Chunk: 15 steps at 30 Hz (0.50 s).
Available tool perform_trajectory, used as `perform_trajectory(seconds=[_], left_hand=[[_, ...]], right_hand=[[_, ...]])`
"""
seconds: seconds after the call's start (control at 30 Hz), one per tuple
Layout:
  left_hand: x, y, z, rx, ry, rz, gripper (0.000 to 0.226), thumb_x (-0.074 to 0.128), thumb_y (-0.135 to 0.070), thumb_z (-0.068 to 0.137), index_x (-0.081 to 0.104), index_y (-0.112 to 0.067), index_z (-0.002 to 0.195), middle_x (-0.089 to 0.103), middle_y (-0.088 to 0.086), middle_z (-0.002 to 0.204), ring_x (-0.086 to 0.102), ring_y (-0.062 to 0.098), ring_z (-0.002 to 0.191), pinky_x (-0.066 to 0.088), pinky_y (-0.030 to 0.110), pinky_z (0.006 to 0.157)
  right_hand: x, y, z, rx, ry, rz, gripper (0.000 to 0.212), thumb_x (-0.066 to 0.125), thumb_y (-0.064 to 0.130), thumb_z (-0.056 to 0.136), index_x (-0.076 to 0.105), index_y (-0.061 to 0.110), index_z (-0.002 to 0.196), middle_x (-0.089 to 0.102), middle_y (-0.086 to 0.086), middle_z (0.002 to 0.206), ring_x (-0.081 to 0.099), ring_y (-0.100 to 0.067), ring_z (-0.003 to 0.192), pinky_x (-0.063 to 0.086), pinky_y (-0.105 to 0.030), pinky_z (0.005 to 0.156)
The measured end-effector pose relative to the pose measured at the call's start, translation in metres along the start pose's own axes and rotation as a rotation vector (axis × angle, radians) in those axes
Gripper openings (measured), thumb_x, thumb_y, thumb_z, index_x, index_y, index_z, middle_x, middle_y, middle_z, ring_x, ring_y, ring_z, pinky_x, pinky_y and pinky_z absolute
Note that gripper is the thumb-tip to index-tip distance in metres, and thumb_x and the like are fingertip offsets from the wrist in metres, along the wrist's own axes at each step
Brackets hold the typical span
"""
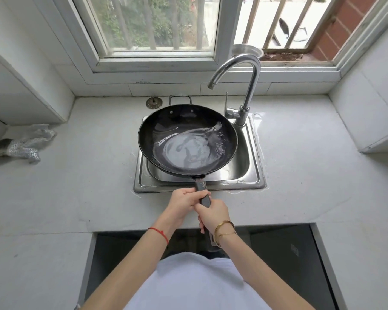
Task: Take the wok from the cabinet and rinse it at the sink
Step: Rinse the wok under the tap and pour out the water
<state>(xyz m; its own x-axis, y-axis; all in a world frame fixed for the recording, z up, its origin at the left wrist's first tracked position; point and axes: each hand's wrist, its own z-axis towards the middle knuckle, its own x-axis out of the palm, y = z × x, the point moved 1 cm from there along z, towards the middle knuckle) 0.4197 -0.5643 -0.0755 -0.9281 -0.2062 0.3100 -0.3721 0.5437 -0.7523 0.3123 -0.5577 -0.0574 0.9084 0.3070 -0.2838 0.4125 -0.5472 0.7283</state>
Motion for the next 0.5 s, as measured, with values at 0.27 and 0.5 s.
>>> perform_trajectory(seconds=[0.27,0.5], left_hand=[[0.004,0.015,0.011,-0.101,0.072,-0.219,0.015,0.058,0.005,0.09,0.07,0.002,0.1,0.074,0.011,0.09,0.073,0.014,0.077,0.058,0.021,0.068],[0.001,0.018,0.01,-0.008,-0.007,-0.087,0.014,0.064,0.005,0.086,0.074,-0.004,0.091,0.076,0.01,0.084,0.073,0.018,0.079,0.058,0.024,0.072]], right_hand=[[-0.002,-0.014,0.002,-0.101,-0.11,-0.177,0.014,0.058,0.021,0.089,0.059,0.011,0.079,0.058,-0.005,0.059,0.053,-0.016,0.037,0.038,-0.019,0.03],[-0.002,-0.017,0.004,-0.099,-0.068,-0.118,0.024,0.056,0.019,0.087,0.055,0.016,0.063,0.053,-0.006,0.049,0.048,-0.012,0.027,0.039,-0.021,0.032]])
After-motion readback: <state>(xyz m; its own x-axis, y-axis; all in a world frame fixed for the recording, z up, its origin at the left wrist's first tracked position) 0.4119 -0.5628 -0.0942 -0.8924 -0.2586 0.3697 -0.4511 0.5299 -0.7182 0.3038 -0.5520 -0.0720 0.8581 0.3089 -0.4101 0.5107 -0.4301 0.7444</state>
